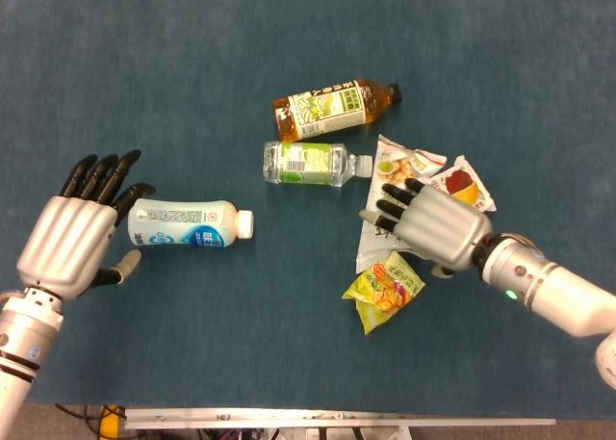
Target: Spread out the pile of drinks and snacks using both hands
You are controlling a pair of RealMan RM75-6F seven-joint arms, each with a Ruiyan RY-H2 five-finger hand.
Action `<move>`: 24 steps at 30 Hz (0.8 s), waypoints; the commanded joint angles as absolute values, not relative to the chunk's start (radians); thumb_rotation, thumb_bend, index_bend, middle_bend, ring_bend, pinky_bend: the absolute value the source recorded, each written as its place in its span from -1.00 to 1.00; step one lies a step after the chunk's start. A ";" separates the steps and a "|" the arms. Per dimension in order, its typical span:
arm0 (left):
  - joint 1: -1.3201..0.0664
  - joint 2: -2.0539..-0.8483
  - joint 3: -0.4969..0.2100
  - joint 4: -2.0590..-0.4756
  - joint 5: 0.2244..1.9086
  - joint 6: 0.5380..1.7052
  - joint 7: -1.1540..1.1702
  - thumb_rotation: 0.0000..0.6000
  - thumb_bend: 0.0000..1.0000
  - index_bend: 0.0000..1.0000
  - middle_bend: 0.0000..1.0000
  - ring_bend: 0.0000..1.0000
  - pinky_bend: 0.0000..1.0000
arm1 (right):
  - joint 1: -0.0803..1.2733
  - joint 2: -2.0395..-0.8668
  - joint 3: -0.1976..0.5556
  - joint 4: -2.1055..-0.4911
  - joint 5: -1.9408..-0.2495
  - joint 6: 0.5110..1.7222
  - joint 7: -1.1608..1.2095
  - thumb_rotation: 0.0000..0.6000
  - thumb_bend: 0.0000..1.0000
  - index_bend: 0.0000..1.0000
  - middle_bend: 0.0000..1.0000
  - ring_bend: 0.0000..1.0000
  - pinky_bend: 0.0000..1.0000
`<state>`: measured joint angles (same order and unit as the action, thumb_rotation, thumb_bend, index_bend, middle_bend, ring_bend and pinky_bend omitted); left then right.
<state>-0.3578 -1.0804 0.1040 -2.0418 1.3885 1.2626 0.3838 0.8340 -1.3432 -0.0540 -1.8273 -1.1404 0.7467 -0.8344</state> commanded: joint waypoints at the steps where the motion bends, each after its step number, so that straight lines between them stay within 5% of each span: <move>1: -0.357 -1.084 0.099 -2.039 1.387 1.255 0.383 1.00 -0.44 -0.59 -1.00 -1.00 -1.00 | 0.830 -1.335 -0.069 -1.819 -1.134 0.762 -0.831 0.76 -1.00 -0.92 -0.62 -0.81 -0.58; 15: -0.358 -1.103 0.083 -2.043 1.376 1.215 0.413 1.00 -0.44 -0.59 -1.00 -1.00 -1.00 | 0.757 -1.215 -0.150 -1.803 -1.226 0.819 -0.696 0.76 -1.00 -0.92 -0.62 -0.81 -0.58; 24: -0.353 -1.107 0.074 -2.050 1.368 1.210 0.431 1.00 -0.44 -0.59 -1.00 -1.00 -1.00 | 0.724 -1.138 -0.127 -1.868 -1.384 0.879 -0.504 0.76 -1.00 -0.92 -0.62 -0.81 -0.58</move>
<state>-0.3531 -1.1075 0.0740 -2.0502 1.3679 1.2099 0.4304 0.7322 -1.1570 -0.1388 -1.8350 -1.3279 0.8602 -0.5597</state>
